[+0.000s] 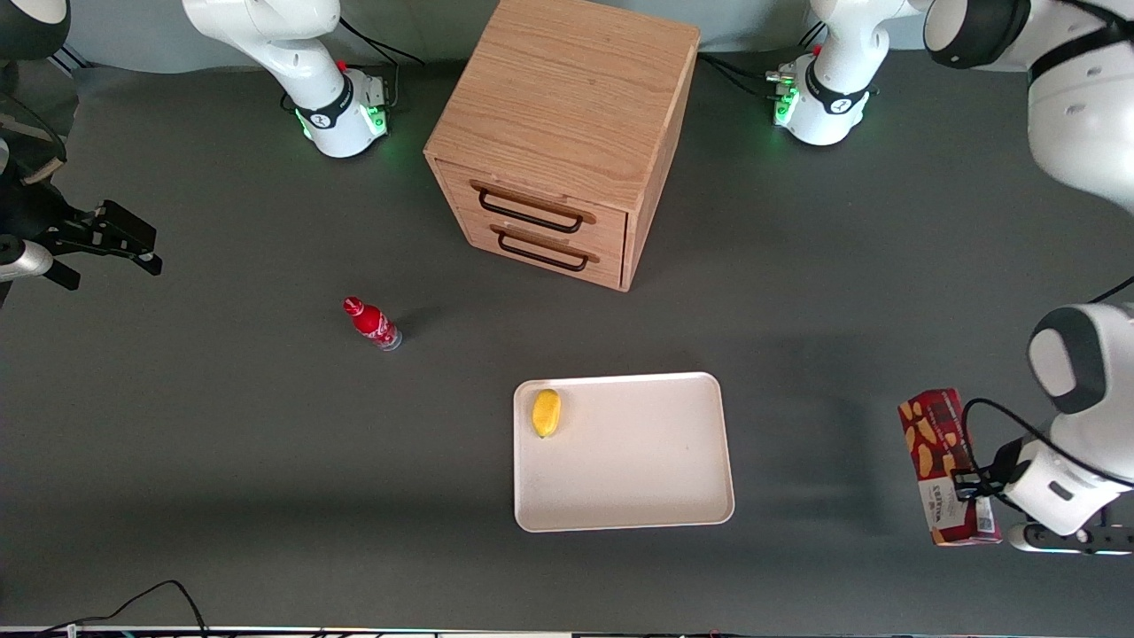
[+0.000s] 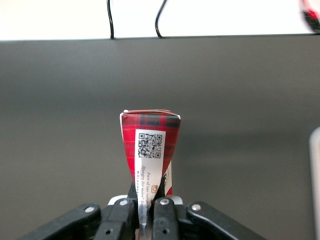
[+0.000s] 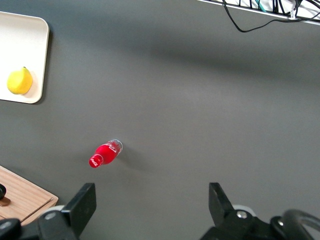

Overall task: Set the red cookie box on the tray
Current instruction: 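Close the left gripper on the red cookie box and lift it, then carry the held box over the white tray beside the lemon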

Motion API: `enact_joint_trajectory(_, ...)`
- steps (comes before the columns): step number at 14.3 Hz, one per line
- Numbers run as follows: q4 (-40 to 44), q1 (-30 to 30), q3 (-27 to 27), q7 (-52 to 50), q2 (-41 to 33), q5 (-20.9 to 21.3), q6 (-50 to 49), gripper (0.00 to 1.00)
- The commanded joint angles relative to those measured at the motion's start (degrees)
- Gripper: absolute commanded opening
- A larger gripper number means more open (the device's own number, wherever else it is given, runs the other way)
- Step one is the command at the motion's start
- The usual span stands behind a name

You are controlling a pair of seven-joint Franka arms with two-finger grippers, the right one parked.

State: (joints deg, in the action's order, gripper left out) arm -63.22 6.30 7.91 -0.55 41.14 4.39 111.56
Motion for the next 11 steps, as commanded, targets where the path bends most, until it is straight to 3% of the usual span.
enact_joint_trajectory(1, 4.76, -4.70, 0.00, -7.51, -3.95, 0.71, -11.78, 0.00)
enact_joint_trajectory(6, 5.30, -16.55, 0.35, -24.29, -7.92, 0.71, -18.14, 0.00)
enact_joint_trajectory(11, 5.39, -24.74, -0.26, -31.26, -1.52, 1.84, -7.80, 0.00)
